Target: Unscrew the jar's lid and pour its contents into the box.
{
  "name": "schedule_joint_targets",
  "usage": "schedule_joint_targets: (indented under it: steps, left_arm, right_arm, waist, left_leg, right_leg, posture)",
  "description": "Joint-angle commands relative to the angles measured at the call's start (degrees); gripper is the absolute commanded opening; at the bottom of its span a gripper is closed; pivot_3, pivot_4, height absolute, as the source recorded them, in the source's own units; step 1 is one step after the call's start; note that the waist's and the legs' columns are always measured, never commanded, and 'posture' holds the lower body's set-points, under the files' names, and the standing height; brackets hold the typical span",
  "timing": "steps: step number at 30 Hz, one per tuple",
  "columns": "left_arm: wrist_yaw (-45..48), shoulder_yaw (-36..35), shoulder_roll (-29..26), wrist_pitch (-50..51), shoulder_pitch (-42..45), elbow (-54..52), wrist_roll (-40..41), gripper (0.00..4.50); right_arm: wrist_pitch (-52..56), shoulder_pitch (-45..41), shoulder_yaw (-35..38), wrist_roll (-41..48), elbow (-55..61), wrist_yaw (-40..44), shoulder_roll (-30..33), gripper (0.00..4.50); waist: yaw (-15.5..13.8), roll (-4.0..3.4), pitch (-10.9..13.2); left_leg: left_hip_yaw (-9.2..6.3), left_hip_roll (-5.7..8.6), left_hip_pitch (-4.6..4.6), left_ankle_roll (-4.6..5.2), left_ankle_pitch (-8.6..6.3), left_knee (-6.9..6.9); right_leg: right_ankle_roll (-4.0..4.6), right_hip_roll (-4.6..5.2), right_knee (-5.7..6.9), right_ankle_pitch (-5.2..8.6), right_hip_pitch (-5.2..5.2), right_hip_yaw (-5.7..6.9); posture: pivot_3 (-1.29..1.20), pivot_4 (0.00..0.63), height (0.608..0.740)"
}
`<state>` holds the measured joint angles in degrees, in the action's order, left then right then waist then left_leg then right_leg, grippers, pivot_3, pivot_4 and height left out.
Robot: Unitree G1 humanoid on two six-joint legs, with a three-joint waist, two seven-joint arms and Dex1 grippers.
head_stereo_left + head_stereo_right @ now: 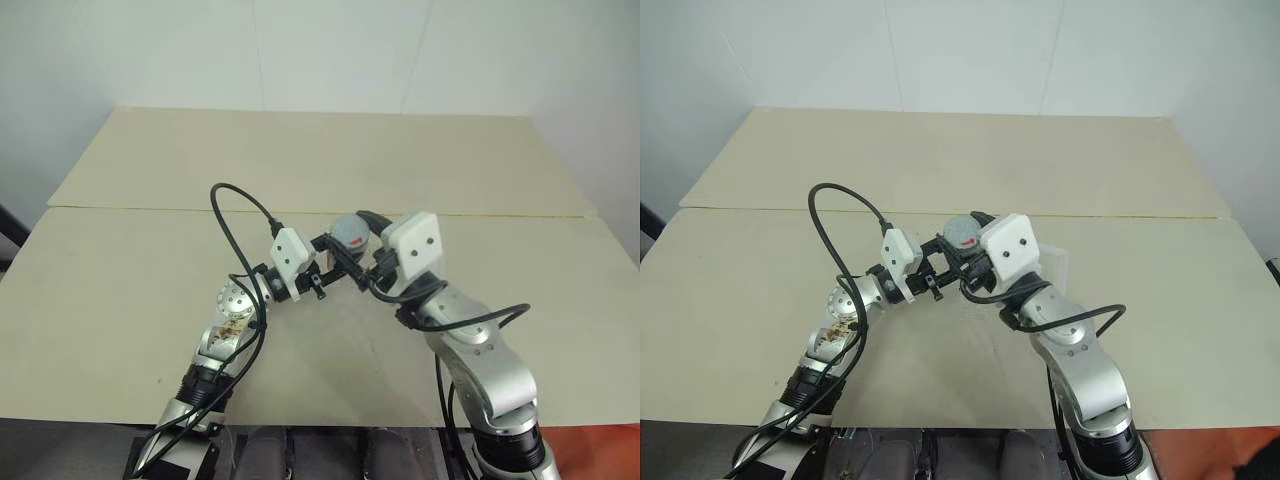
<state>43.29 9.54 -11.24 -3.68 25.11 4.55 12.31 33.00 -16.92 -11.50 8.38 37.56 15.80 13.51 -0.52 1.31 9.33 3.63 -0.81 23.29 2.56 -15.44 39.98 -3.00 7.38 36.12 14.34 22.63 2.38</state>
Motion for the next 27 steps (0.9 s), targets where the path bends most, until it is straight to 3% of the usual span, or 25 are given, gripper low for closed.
schedule_joint_targets:
  steps: [1, 7, 14, 23, 27]
  left_arm:
    - [0.0, 0.1, 0.4, -1.0, 0.5, -1.6, 0.3, 1.91]
    - [1.6, 0.4, 0.0, -0.8, 0.4, -1.8, 1.0, 1.91]
    - [4.1, 0.7, -0.5, -0.8, -0.2, -2.3, 2.3, 1.91]
    - [7.4, 1.8, -0.3, 1.0, -1.0, -5.0, 4.8, 1.91]
    - [7.8, 2.3, 0.1, 1.4, -1.7, -5.8, 5.6, 1.91]
  right_arm:
    - [0.0, -0.4, 0.3, -0.8, 0.4, -0.6, -0.1, 2.78]
    - [-0.7, -0.6, 0.7, -0.9, -0.2, 0.7, 1.1, 2.78]
    - [-4.2, -2.3, 4.3, 5.5, -4.0, 10.1, 5.6, 2.78]
    - [-11.5, -8.3, 9.5, 19.2, -17.9, 36.4, 15.5, 2.78]
    - [-15.0, -16.7, 7.3, 20.8, -30.3, 50.3, 17.0, 2.78]
  waist:
    - [0.0, 0.0, 0.0]
    - [0.0, 0.0, 0.0]
    - [0.0, 0.0, 0.0]
    - [0.0, 0.0, 0.0]
    - [0.3, 0.0, 0.0]
  left_leg:
    - [0.0, 0.0, 0.0, 0.0, 0.0, 0.0]
    - [0.0, 0.0, 0.0, -0.01, 0.0, 0.0]
    - [0.0, 0.0, -0.01, 0.04, -0.02, 0.0]
    - [0.0, -0.01, -0.03, 0.18, -0.11, 0.02]
    - [0.02, -0.02, -0.07, 0.18, -0.1, 0.02]
  right_leg:
    - [0.0, 0.0, 0.0, 0.0, 0.0, 0.0]
    - [0.0, 0.0, 0.0, 0.0, 0.0, 0.0]
    - [0.0, 0.0, -0.03, 0.0, -0.01, 0.0]
    - [0.0, 0.0, -0.05, 0.0, -0.09, 0.01]
    - [0.0, -0.01, -0.07, 0.0, -0.08, -0.01]
  posture:
    - [0.0, 0.15, 0.74]
    - [0.0, 0.15, 0.74]
    - [0.0, 0.15, 0.74]
    - [0.0, 0.15, 0.74]
    - [0.0, 0.15, 0.74]
